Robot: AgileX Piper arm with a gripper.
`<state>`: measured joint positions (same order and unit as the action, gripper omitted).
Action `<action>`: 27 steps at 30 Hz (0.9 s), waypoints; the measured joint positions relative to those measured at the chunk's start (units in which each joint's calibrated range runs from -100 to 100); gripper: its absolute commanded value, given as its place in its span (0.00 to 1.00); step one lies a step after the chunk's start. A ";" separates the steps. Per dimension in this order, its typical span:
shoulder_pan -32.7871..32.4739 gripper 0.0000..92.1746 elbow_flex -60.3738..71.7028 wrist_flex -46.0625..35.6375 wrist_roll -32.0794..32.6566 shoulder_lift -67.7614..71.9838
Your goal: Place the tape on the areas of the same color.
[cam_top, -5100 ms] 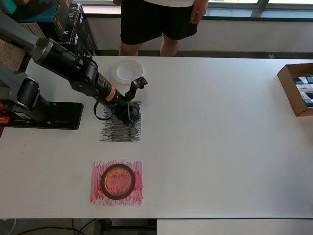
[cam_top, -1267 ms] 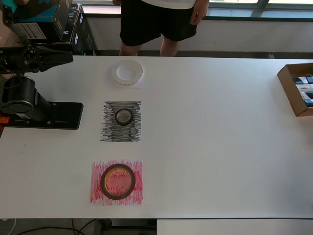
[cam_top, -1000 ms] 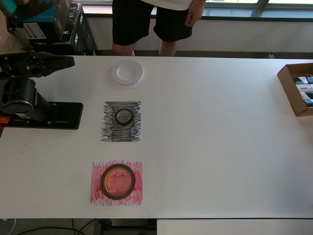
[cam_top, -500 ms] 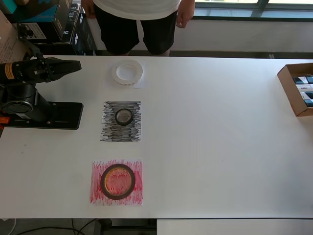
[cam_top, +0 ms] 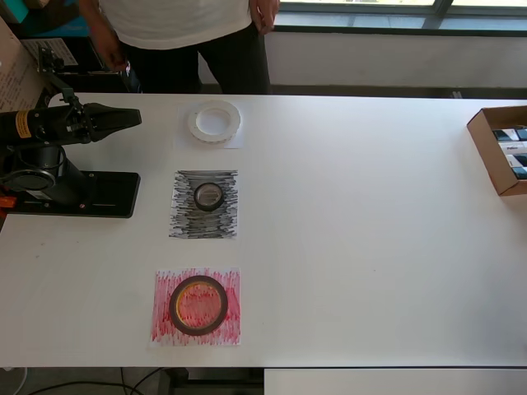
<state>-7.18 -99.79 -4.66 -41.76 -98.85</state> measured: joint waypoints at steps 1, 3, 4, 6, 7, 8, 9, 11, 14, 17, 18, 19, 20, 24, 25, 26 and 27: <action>-0.24 0.00 0.00 0.00 0.00 0.00; -0.70 0.00 0.00 0.00 0.00 0.00; -0.70 0.00 0.00 0.00 0.00 0.00; -0.81 0.00 0.00 -0.75 0.00 0.00; -1.04 0.00 0.00 -1.39 0.00 0.00; -1.28 0.00 0.00 -2.22 0.00 0.00; -1.55 0.00 0.00 -3.23 0.00 0.00; -1.60 0.00 0.14 -6.12 0.00 0.00; -1.60 0.00 1.19 -10.61 0.49 0.00; -1.60 0.00 1.20 -15.93 0.69 0.00; -1.60 0.00 1.20 -16.97 0.69 0.00; -1.60 0.00 1.20 -17.71 0.69 0.00; -1.60 0.00 1.20 -18.34 0.69 0.00; -1.60 0.00 1.20 -20.09 0.69 0.00; -1.60 0.00 1.20 -20.09 0.69 0.00; -1.60 0.00 1.20 -20.09 0.71 0.00; -1.60 0.00 1.20 -19.87 0.71 0.00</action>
<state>-8.78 -98.59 -24.53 -41.05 -98.85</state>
